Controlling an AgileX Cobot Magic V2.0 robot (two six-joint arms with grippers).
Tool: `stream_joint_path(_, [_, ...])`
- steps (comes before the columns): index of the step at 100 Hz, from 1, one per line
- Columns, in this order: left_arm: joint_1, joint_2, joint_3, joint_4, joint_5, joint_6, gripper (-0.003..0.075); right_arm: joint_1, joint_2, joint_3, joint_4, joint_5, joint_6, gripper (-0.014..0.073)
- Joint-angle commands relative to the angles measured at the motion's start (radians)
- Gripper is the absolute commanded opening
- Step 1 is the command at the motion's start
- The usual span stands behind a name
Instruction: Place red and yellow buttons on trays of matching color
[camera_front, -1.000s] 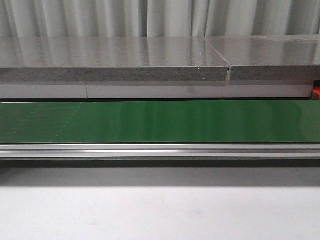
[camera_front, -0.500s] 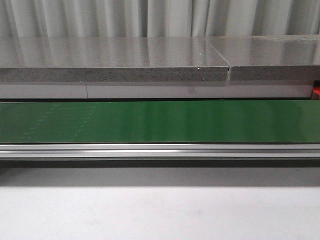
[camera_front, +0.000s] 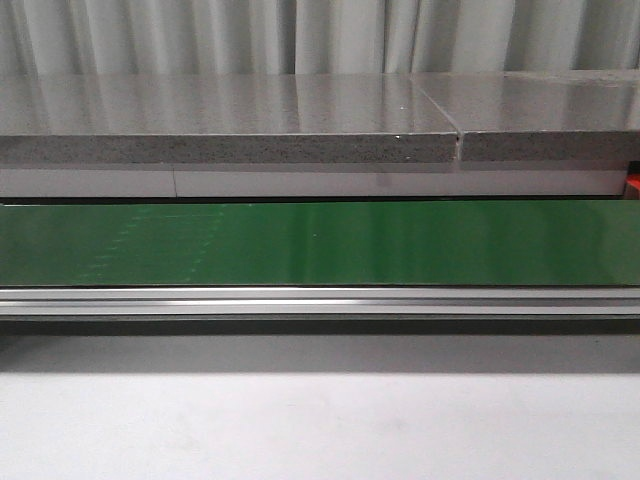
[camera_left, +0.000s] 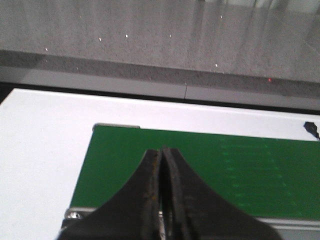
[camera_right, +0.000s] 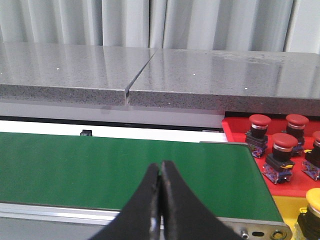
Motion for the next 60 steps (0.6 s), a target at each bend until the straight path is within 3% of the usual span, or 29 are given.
stream_joint_path(1, [-0.007,-0.027,0.025,0.017,-0.178,-0.003,-0.0019,0.004,-0.020,-0.014,-0.013,-0.082,0.002,-0.0067])
stream_joint_path(17, [-0.019,-0.122,0.149,0.069,-0.275,-0.029,-0.0019,0.004,-0.020,-0.014,-0.013,-0.082,0.002,-0.0067])
stream_joint_path(29, [-0.051,-0.202,0.242,0.195,-0.313,-0.184,-0.0019,0.004,-0.020,-0.014,-0.013,-0.082,0.002,-0.0067])
stream_joint_path(60, [-0.108,-0.333,0.406,0.205,-0.402,-0.199,-0.0019,0.004,-0.020,-0.014,-0.013,-0.082,0.002,-0.0067])
